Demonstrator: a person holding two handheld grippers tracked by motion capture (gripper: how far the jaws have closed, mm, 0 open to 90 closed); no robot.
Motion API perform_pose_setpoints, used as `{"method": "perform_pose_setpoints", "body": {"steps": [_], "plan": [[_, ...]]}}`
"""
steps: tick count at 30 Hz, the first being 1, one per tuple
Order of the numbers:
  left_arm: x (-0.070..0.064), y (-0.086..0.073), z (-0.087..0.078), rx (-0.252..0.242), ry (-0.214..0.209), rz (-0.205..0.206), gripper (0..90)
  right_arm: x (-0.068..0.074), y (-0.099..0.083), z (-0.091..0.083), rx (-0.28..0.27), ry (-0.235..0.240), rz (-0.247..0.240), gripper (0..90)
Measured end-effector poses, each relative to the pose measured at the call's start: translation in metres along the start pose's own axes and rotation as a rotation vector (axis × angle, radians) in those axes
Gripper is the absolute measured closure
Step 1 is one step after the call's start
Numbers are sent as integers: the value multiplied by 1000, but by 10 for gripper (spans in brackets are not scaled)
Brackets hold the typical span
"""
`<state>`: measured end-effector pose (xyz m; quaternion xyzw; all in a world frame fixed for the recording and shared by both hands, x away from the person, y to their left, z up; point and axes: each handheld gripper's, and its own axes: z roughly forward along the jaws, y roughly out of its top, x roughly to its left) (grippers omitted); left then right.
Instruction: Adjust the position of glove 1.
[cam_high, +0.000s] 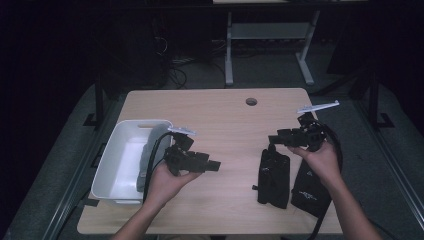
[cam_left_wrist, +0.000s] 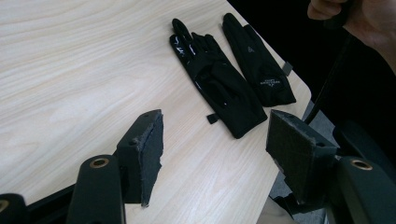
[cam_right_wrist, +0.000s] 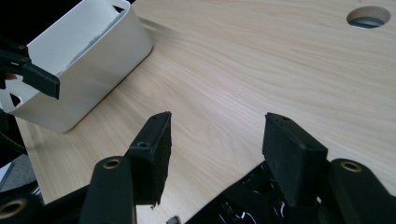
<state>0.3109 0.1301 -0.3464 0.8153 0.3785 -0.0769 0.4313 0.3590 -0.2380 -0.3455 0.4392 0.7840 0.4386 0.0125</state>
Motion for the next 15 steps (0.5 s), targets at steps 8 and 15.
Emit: {"method": "perform_pose_setpoints", "body": {"steps": [8,15], "plan": [[-6,3,11,4,-11,7,359,-10,-19,-11,-3,-18,8,419],[-11,3,19,14,-17,16,356,-18,-38,-21,4,-48,25,423]]}}
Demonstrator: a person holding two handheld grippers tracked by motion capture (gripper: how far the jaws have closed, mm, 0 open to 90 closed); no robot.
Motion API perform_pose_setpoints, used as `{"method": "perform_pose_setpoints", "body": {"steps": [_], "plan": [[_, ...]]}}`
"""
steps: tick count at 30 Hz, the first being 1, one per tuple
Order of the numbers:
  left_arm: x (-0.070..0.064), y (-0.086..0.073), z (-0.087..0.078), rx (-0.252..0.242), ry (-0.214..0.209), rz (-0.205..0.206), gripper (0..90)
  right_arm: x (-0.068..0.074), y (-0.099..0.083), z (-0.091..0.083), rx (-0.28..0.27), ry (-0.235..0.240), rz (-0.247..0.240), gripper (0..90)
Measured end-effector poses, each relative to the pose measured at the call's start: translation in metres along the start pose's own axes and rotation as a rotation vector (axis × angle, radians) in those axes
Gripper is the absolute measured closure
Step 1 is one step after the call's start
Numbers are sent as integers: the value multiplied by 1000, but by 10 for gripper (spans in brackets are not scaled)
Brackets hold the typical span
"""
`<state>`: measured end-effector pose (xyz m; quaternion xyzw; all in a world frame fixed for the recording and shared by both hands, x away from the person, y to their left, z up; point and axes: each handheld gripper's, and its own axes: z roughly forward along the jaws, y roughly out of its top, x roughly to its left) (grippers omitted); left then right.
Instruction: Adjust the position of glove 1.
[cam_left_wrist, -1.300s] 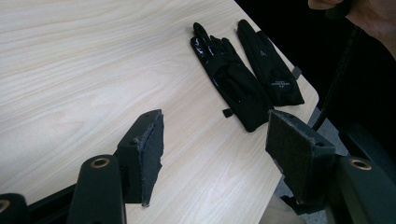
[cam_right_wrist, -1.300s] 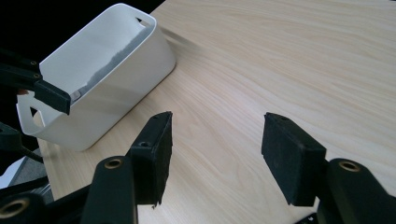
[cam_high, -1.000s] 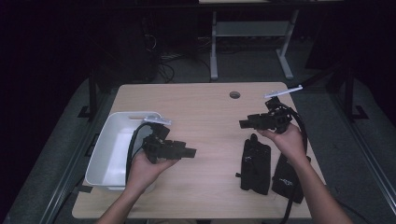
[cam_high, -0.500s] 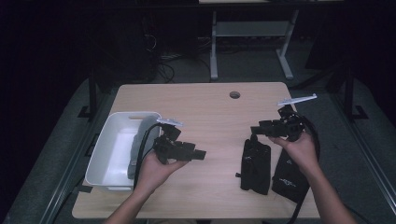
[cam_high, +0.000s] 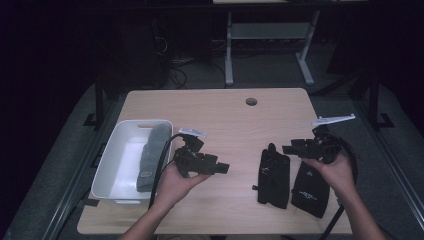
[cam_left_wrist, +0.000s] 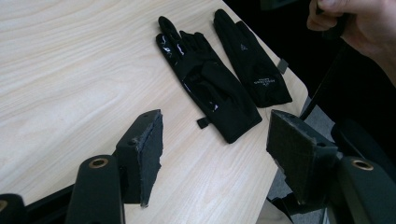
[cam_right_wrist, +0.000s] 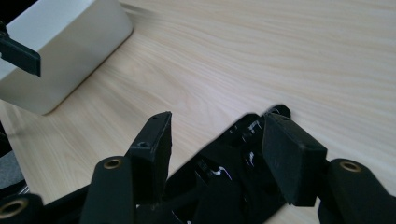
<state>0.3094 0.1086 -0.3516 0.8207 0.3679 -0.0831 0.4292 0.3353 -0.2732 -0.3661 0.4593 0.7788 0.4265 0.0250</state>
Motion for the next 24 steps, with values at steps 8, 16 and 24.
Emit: {"method": "perform_pose_setpoints", "body": {"steps": [8,16,24], "plan": [[-4,1,9,3,-12,4,352,-13,-24,-9,8,-34,22,429],[-8,1,19,15,-24,17,351,-21,-45,-17,7,-59,19,442],[-13,1,29,26,-34,22,349,-25,-67,-22,21,-86,8,453]]}}
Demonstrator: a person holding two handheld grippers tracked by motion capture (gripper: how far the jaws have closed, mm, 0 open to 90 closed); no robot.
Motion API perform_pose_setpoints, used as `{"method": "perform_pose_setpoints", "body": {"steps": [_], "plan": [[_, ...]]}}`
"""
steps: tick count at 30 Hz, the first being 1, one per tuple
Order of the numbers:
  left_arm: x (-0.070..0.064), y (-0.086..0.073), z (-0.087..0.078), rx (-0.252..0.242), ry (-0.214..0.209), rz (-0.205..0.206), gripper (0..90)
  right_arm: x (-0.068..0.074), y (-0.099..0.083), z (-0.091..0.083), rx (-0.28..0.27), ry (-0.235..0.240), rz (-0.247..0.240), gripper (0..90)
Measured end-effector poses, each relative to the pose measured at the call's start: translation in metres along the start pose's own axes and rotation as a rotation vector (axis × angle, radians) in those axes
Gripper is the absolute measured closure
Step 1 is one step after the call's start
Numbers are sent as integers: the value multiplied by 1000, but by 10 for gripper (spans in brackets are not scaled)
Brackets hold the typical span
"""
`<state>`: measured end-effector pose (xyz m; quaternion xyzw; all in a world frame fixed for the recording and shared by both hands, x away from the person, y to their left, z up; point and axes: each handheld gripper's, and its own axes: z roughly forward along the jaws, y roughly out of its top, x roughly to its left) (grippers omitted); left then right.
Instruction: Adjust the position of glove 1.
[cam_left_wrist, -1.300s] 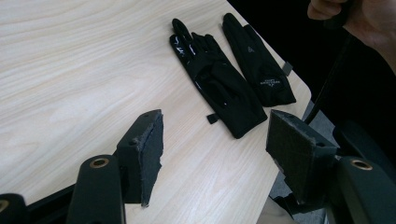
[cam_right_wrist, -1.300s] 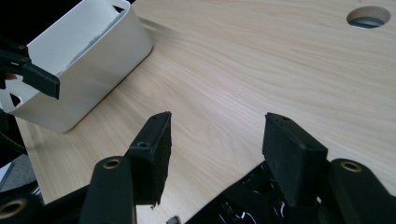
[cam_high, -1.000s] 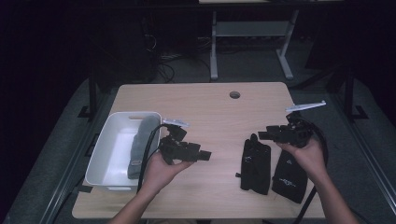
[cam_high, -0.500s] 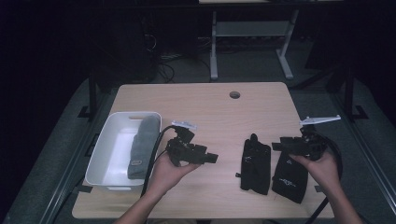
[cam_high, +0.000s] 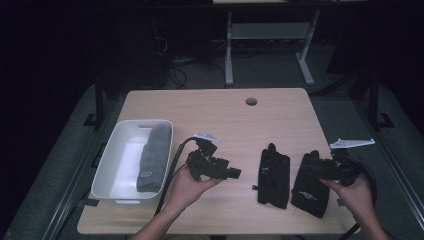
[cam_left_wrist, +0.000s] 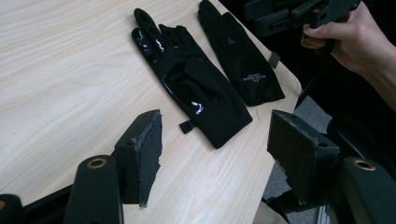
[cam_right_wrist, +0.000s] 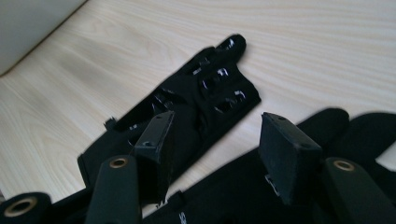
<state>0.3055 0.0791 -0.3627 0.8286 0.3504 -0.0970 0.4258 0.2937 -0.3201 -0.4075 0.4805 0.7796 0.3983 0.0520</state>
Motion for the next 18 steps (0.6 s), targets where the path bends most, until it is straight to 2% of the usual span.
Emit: {"method": "perform_pose_setpoints", "body": {"steps": [18], "plan": [[-4,-2,17,16,-24,8,335,-16,-42,-2,23,-62,10,466]]}}
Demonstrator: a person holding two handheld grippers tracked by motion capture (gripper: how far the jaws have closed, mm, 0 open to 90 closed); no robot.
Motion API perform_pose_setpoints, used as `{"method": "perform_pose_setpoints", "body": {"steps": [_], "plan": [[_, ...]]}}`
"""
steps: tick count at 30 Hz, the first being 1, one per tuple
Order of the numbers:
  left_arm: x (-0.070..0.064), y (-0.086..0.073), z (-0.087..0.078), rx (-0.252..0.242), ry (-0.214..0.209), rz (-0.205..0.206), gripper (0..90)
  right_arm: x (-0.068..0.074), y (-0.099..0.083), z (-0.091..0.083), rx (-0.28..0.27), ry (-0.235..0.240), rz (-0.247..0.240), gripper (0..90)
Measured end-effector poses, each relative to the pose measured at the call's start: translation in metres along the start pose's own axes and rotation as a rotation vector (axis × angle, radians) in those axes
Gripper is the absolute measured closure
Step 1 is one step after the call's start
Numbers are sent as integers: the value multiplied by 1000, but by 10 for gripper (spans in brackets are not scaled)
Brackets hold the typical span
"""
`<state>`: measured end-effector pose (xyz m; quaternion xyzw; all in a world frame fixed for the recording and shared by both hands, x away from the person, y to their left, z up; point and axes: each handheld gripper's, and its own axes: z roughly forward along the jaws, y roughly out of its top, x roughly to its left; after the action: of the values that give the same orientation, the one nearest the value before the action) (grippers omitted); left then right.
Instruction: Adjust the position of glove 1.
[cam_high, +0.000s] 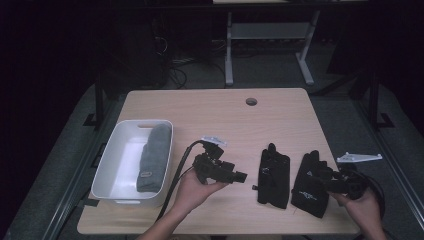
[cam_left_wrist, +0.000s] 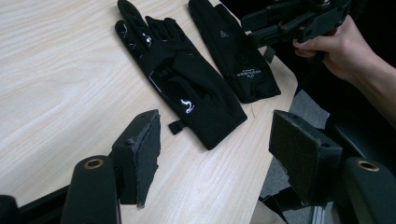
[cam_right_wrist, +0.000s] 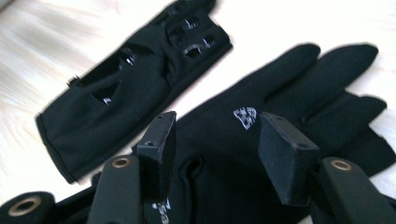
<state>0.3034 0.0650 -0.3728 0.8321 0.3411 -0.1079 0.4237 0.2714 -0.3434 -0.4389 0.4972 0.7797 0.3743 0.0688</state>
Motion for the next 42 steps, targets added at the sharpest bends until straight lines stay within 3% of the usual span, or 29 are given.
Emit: {"method": "perform_pose_setpoints", "body": {"steps": [11,20,23,24,27,33,42], "plan": [[-1,-2,12,7,-11,-4,334,1,-14,12,62,-99,-47,500],[0,-7,18,19,-16,-6,332,9,-20,17,36,-182,-110,576],[0,-9,20,17,-23,-12,333,11,-22,17,29,-184,-115,649],[0,-10,20,21,-22,-10,333,10,-21,17,29,-156,-121,742],[1,-11,20,22,-22,-12,333,14,-21,18,33,-159,-127,794],[1,-12,20,23,-21,-17,333,12,-20,17,34,-133,-67,840],[3,-12,16,21,-14,-16,333,10,-19,12,10,-119,-42,873]]}}
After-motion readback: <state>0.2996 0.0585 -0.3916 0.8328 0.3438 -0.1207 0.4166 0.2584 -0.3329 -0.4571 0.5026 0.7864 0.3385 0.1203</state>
